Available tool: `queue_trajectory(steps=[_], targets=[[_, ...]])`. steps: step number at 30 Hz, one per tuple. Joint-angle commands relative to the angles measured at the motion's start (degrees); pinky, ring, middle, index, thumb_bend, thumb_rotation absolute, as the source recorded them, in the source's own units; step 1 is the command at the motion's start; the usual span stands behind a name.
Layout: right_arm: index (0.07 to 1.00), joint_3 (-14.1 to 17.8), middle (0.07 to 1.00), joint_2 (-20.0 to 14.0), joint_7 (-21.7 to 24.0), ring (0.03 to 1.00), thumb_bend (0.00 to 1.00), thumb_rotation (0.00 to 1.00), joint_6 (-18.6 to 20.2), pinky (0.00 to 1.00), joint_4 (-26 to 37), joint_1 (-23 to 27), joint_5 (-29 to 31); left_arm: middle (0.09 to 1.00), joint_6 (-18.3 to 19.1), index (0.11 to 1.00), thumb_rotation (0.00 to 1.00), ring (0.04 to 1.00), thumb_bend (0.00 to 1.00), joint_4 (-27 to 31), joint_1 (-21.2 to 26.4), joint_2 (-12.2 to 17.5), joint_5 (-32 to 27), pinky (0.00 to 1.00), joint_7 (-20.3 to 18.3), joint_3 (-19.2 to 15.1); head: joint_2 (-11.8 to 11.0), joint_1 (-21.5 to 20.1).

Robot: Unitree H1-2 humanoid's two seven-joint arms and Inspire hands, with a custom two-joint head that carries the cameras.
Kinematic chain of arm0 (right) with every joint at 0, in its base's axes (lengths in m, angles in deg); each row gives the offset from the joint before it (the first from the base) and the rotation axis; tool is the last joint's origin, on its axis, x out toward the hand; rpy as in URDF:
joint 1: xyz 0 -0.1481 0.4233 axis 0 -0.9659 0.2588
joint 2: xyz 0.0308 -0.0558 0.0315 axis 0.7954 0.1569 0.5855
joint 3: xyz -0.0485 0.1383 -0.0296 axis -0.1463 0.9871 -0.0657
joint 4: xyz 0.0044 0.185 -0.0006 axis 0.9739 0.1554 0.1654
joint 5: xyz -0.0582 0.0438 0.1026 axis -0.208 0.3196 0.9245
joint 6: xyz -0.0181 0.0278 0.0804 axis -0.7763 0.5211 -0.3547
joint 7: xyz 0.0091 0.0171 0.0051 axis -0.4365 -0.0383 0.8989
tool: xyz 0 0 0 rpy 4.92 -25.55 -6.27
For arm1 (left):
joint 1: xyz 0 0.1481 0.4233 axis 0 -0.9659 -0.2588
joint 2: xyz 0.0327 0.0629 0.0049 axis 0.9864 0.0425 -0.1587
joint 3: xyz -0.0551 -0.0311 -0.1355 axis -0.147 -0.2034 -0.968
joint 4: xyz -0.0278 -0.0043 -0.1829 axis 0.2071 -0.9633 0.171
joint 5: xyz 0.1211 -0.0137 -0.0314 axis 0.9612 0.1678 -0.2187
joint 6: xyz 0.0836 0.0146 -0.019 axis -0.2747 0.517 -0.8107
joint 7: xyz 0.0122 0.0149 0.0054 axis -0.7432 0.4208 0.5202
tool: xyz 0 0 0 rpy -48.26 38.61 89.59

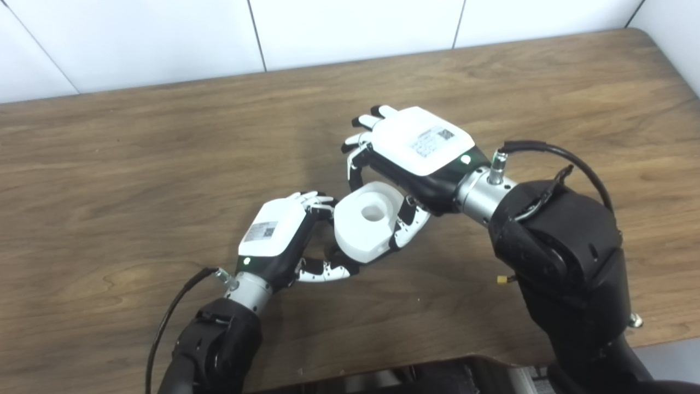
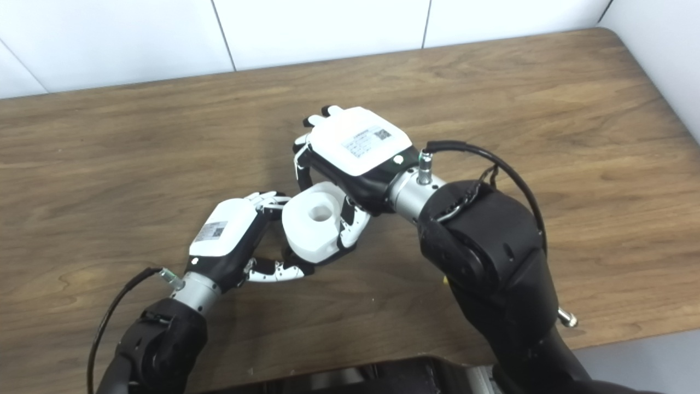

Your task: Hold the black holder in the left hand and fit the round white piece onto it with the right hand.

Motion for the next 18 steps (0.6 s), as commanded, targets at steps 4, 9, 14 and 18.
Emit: queue_trajectory(steps=[4,9,14,18], targets=[[0.485,0.7,0.843,0.7,2.7,0.95,0.52,0.14,-2.4,1.0,0.7,0.7,-0.3,0.808,-0.7,0.487,0.06,0.882,0.52,1.0,1.2,-0.2,0.0,0.9,0.6,0.0,0.1,-0.1],[0.484,0.5,0.845,1.1,2.5,0.946,0.52,0.15,-2.8,1.0,0.6,0.1,-0.5,0.809,-0.7,0.487,0.06,0.883,0.52,0.9,1.3,-0.2,0.0,0.9,0.6,0.0,0.1,-0.1],[0.484,0.1,0.841,1.4,2.2,0.943,0.52,0.15,-3.4,0.99,0.4,-0.7,-0.6,0.809,-0.6,0.487,0.06,0.885,0.52,0.9,1.3,-0.3,-0.2,0.9,0.5,0.0,0.0,0.0],[0.484,-0.1,0.836,1.6,2.1,0.936,0.52,0.15,-3.9,0.98,0.3,-1.3,-0.8,0.81,-0.6,0.487,0.06,0.886,0.52,1.0,1.3,-0.3,-0.1,0.9,0.4,0.0,0.0,0.0]])
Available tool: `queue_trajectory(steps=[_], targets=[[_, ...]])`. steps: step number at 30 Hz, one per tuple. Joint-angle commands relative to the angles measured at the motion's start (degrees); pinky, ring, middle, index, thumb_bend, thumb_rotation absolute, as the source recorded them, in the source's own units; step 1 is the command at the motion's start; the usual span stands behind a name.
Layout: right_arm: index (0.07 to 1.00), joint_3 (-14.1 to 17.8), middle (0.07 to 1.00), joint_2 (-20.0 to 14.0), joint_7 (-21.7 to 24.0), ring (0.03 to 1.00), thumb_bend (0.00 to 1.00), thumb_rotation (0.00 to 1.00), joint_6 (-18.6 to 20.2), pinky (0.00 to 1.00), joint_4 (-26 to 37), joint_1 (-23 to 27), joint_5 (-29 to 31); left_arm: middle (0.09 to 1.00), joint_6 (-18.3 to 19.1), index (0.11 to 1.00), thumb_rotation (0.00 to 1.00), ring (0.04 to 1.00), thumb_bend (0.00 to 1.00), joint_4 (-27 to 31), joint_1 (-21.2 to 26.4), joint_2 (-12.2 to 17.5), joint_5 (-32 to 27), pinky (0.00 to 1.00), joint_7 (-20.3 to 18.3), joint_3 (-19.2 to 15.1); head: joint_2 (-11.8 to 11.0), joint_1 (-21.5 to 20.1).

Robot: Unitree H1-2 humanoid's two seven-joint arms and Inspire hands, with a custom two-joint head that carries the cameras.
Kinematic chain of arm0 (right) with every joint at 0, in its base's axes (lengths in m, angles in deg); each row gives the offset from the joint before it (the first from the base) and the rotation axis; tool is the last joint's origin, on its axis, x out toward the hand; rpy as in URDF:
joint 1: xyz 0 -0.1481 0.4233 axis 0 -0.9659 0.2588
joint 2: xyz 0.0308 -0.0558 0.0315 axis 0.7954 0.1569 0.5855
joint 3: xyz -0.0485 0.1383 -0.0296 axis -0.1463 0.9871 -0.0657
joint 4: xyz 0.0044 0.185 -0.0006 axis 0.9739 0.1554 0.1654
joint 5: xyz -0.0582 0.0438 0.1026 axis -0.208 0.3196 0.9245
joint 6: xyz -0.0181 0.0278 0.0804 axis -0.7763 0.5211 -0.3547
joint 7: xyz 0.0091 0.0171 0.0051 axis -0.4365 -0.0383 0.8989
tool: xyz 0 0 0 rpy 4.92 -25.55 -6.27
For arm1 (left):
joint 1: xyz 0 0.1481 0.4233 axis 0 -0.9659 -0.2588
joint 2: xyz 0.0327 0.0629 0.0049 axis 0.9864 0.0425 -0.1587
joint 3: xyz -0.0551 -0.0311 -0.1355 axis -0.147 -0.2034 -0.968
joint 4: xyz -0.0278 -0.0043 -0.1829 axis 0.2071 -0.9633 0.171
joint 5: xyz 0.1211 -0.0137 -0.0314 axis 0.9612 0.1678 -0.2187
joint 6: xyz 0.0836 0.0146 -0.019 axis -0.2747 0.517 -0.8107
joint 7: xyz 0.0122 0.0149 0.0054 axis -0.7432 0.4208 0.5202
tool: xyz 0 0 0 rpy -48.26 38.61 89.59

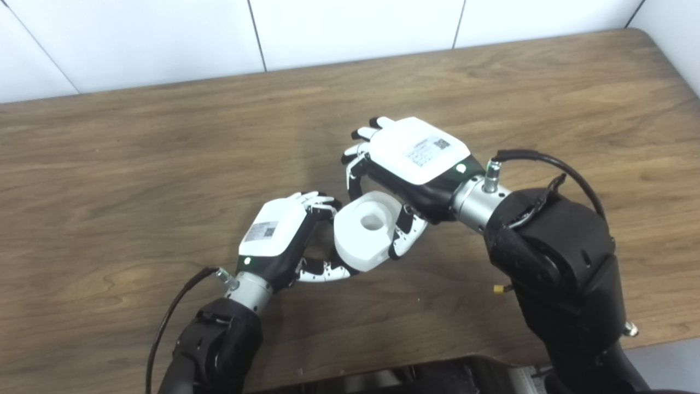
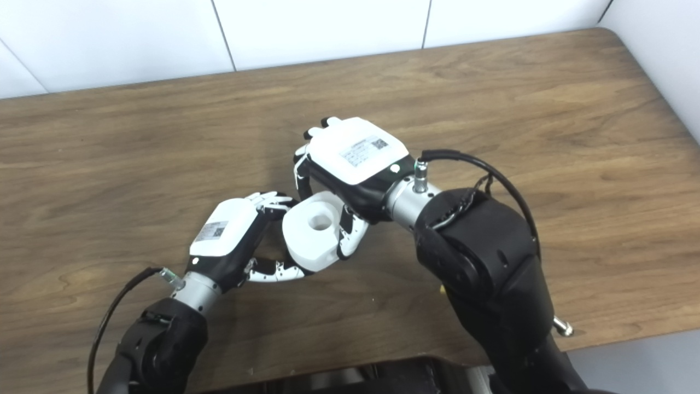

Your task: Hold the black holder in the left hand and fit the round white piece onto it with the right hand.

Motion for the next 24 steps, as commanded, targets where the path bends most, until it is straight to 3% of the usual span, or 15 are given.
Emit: queue_trajectory(steps=[1,24], targets=[[0.484,0.2,0.835,0.5,2.2,0.935,0.52,0.15,-2.4,0.98,0.9,0.8,-0.2,0.809,-0.6,0.487,0.06,0.885,0.52,1.0,1.2,-0.3,-0.1,0.9,0.5,0.0,0.0,-0.1],[0.484,2.4,0.842,2.1,1.5,0.944,0.52,0.14,-3.9,1.0,0.7,1.0,0.3,0.808,-0.7,0.487,0.06,0.886,0.52,0.5,1.2,-0.5,-0.1,0.9,0.9,0.1,-0.2,-0.1]])
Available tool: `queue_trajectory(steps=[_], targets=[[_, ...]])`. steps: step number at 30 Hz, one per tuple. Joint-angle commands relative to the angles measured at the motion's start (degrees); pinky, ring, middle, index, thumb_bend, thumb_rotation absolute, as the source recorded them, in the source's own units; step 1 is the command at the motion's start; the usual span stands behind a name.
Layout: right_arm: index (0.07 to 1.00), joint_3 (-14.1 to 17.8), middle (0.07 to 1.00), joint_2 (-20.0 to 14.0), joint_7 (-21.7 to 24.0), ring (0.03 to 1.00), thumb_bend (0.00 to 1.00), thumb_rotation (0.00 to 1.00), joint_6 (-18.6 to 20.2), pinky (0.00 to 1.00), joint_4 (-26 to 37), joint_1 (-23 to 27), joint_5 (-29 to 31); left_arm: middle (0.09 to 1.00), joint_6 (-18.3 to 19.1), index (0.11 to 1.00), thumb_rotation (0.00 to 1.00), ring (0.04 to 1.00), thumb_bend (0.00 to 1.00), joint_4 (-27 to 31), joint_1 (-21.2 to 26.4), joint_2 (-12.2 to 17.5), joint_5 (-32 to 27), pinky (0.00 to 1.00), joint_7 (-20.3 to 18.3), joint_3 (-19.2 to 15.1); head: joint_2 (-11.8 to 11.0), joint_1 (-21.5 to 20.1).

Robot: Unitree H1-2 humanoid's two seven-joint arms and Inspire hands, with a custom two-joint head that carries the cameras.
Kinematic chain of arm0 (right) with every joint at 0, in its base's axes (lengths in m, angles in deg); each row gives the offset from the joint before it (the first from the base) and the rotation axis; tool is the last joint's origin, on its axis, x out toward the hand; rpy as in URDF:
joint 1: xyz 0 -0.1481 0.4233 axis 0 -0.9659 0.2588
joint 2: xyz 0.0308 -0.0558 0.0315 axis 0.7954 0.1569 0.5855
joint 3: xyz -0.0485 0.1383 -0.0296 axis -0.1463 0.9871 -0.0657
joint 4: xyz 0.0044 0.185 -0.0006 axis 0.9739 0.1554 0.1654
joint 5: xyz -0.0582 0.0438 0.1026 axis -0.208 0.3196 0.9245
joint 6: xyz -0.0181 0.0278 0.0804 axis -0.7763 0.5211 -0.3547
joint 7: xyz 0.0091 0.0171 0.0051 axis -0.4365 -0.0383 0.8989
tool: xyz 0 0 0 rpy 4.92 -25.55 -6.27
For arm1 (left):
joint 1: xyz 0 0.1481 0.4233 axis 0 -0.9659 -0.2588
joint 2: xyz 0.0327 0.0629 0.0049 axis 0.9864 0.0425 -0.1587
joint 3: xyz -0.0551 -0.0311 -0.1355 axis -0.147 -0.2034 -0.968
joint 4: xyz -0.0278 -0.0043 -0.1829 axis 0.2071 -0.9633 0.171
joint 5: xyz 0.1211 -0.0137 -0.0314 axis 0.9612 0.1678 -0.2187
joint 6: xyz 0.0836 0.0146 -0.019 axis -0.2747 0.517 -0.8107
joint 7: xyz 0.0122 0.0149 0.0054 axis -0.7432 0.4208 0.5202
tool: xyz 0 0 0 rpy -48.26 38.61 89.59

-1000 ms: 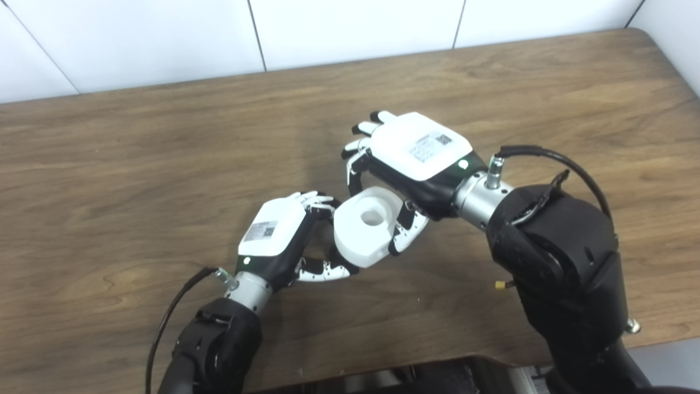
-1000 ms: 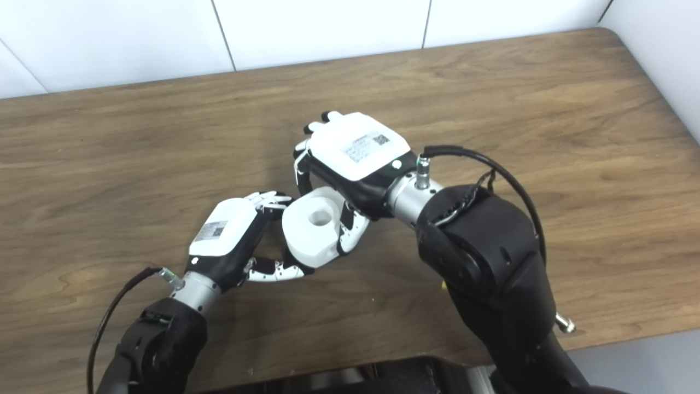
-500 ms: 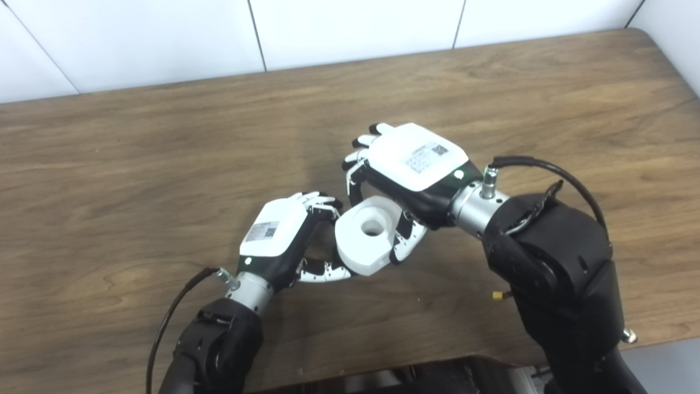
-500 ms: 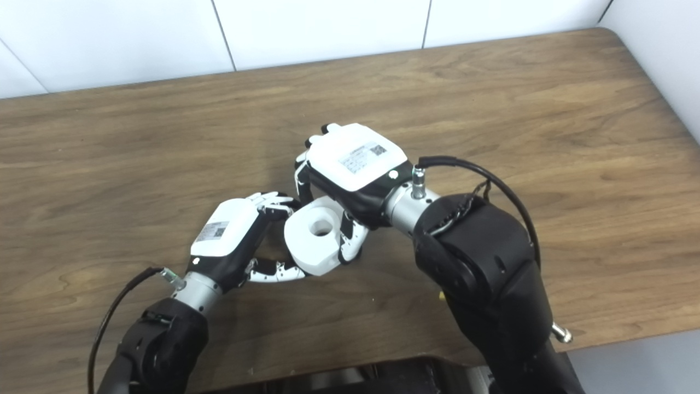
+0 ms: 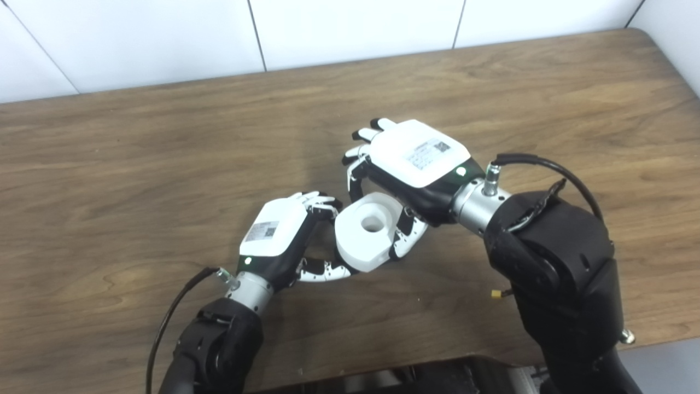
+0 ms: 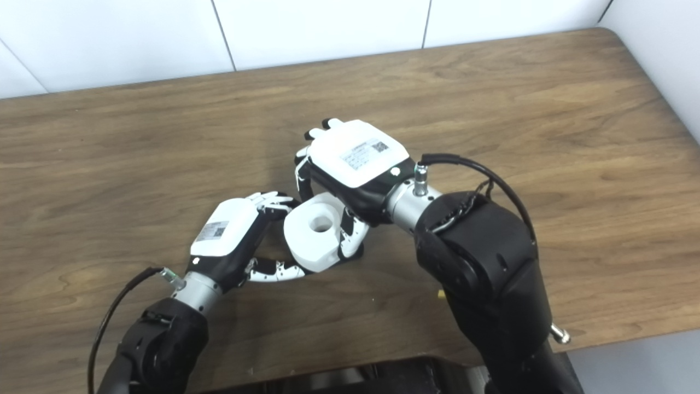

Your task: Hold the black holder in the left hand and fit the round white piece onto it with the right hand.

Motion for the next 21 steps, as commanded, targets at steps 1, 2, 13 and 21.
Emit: queue_trajectory(steps=[1,2,13,21], targets=[[0.484,0.7,0.841,0.5,1.4,0.944,0.52,0.14,-1.4,0.99,0.8,1.9,0.5,0.809,-0.6,0.487,0.06,0.887,0.52,0.6,1.2,-0.4,-0.1,0.9,0.8,0.0,0.1,0.0],[0.484,0.8,0.841,0.5,1.3,0.945,0.52,0.14,-1.5,0.99,0.7,1.9,0.6,0.809,-0.6,0.487,0.06,0.887,0.52,0.6,1.2,-0.4,0.0,0.9,0.7,0.0,0.1,0.0],[0.484,0.9,0.845,0.4,1.8,0.943,0.52,0.15,-2.0,0.99,0.6,1.7,0.5,0.81,-0.5,0.487,0.06,0.887,0.52,0.7,1.2,-0.5,-0.1,0.91,0.6,0.0,0.1,0.0],[0.491,0.6,0.843,-0.2,3.0,0.934,0.52,0.16,-2.8,0.97,0.5,1.7,0.3,0.812,-0.4,0.487,0.06,0.889,0.52,0.8,1.3,-0.4,0.1,0.91,0.3,0.1,0.3,0.0]])
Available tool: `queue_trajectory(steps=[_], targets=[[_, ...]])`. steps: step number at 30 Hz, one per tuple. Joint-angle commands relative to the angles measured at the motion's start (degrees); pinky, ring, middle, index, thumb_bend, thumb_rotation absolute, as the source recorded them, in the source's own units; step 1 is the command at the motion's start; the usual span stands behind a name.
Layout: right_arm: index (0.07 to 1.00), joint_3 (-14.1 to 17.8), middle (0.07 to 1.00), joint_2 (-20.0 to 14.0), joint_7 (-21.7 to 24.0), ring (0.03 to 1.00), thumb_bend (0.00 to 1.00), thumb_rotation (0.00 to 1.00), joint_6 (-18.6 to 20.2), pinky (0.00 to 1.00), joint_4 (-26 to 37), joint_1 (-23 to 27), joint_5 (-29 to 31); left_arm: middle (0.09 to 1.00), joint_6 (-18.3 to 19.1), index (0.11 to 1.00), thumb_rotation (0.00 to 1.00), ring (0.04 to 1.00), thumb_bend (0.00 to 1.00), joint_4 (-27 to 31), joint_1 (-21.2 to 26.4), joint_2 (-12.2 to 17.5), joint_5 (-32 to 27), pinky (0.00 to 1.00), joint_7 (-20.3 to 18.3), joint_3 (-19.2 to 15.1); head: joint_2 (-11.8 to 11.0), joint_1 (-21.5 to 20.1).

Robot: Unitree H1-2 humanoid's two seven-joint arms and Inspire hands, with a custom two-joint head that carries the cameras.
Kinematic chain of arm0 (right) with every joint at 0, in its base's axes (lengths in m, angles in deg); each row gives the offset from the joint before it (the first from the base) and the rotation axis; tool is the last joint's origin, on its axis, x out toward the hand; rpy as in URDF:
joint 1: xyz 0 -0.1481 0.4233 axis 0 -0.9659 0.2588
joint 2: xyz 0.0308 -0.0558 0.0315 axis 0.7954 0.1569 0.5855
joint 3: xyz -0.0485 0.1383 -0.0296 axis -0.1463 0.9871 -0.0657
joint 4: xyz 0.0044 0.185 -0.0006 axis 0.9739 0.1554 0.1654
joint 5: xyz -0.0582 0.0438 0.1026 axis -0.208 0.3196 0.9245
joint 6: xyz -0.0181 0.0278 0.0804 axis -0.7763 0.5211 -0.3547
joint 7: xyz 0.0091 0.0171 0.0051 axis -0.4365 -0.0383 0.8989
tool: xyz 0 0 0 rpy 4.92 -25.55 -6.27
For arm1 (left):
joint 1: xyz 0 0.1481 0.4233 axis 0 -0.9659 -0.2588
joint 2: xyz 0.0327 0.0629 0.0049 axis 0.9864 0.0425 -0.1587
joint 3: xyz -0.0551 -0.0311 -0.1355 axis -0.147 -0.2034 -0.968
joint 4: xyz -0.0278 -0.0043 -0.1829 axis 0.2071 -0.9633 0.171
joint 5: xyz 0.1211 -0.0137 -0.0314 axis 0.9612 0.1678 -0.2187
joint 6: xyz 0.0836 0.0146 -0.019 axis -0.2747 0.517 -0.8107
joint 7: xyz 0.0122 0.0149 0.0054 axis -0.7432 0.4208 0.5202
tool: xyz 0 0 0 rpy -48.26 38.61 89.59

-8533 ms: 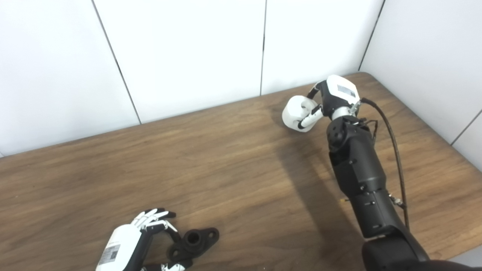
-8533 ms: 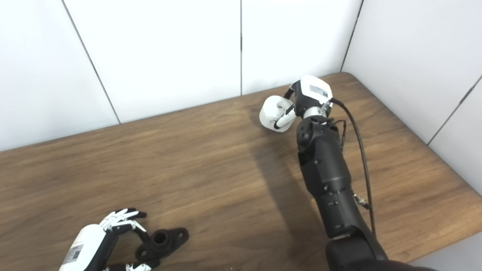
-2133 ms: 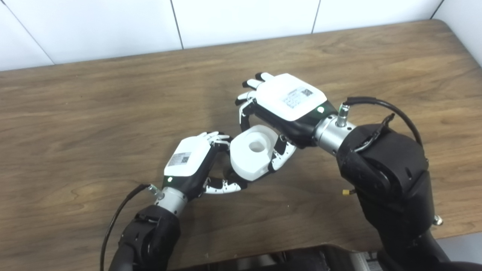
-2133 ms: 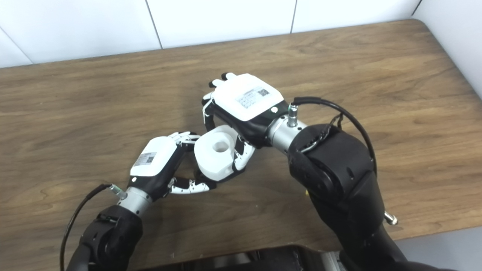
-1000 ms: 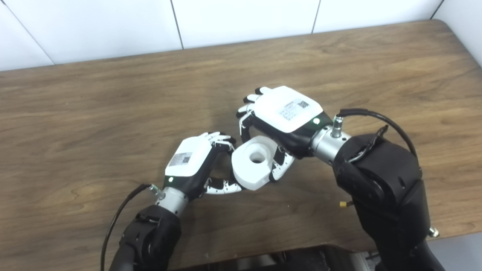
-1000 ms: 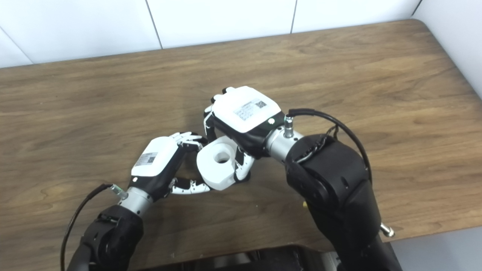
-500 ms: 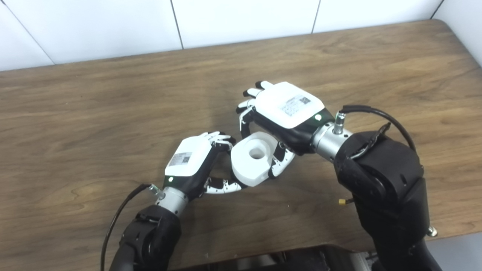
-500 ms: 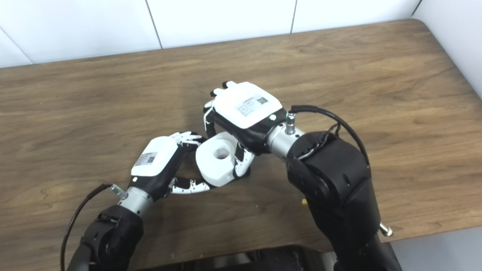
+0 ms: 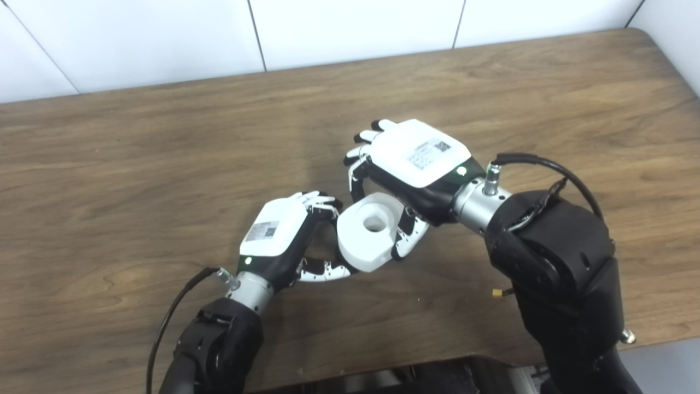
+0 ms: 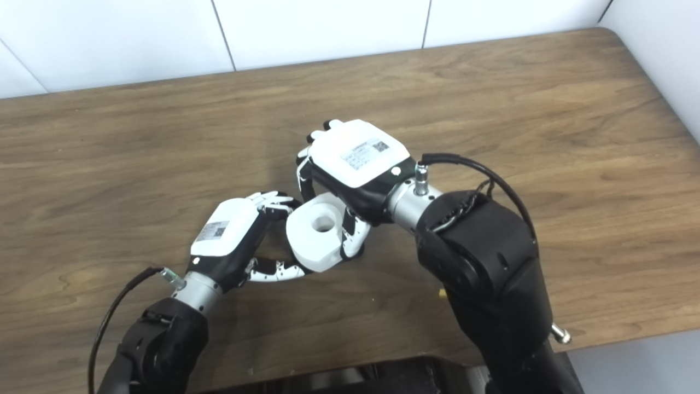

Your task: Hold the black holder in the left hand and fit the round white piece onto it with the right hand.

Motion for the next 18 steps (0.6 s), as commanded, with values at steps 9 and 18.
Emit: queue_trajectory(steps=[9,18], targets=[[0.649,-0.3,0.879,-0.6,5.1,0.959,0.88,0.38,-0.8,0.99,1.2,2.0,0.1,0.813,-0.5,0.488,0.06,0.889,0.52,0.7,1.4,-0.3,0.2,0.91,0.4,0.2,0.2,0.1],[0.786,-1.2,0.956,-0.9,5.4,1.0,0.95,0.43,-0.1,1.0,1.7,2.7,-0.2,0.811,-0.6,0.488,0.06,0.889,0.52,0.6,1.5,-0.2,0.1,0.9,0.3,0.2,0.0,0.1]])
